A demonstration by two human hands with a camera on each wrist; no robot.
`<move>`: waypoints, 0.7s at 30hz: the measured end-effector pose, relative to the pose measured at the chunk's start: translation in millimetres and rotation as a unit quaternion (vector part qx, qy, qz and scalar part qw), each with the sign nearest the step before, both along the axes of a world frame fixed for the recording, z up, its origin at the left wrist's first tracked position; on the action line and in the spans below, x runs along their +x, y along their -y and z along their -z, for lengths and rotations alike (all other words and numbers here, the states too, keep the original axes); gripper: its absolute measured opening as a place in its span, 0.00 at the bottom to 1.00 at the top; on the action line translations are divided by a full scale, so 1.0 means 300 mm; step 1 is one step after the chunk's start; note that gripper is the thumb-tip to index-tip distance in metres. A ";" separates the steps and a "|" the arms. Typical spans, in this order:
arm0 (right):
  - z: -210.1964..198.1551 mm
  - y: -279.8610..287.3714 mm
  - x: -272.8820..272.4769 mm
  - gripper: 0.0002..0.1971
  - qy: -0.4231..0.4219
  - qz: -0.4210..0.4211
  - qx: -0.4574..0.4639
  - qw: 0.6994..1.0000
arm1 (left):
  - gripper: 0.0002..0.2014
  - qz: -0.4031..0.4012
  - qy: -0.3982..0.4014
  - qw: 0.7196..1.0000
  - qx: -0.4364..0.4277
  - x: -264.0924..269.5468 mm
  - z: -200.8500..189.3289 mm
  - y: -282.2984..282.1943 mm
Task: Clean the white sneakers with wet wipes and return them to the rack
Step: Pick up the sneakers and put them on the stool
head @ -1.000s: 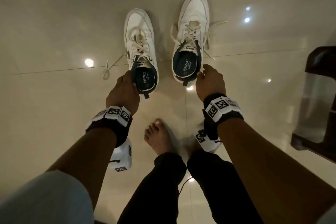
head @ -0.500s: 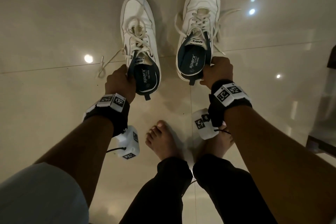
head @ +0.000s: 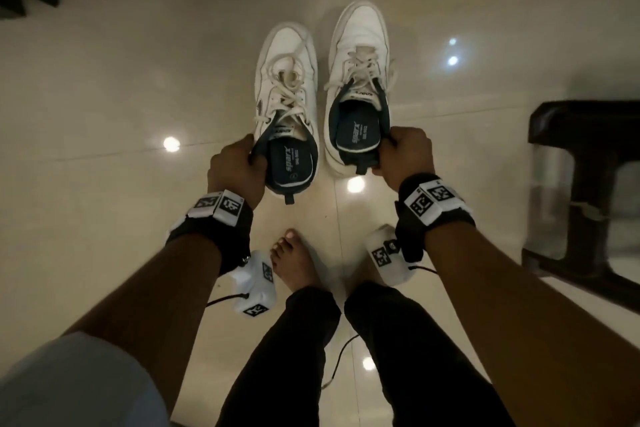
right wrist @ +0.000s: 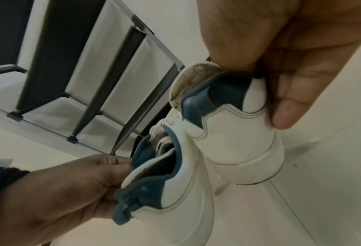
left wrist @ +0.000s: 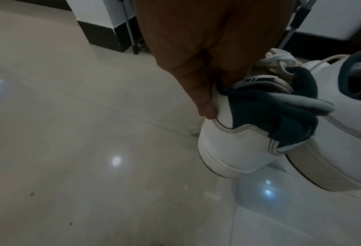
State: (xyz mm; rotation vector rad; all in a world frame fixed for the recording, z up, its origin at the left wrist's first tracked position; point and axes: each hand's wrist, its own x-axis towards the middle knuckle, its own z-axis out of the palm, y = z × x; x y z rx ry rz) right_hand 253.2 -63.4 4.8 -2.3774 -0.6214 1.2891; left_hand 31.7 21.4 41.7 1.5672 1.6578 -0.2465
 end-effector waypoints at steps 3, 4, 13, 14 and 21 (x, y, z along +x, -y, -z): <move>-0.225 0.006 0.070 0.13 0.019 0.005 0.019 1.000 | 0.14 0.025 0.007 0.999 0.024 0.086 -0.228 -0.010; -0.303 0.010 0.097 0.12 0.027 0.005 0.026 0.999 | 0.13 0.034 0.005 0.999 0.037 0.112 -0.304 -0.013; -1.005 0.119 0.351 0.11 0.065 0.019 0.071 0.995 | 0.14 0.043 0.025 0.995 0.088 0.344 -0.990 0.058; -1.080 0.124 0.378 0.11 0.064 0.021 0.080 0.995 | 0.14 0.046 0.025 0.994 0.091 0.373 -1.066 0.066; -1.577 0.139 0.557 0.11 0.069 0.025 0.122 0.990 | 0.11 0.051 0.046 0.987 0.147 0.599 -1.548 0.045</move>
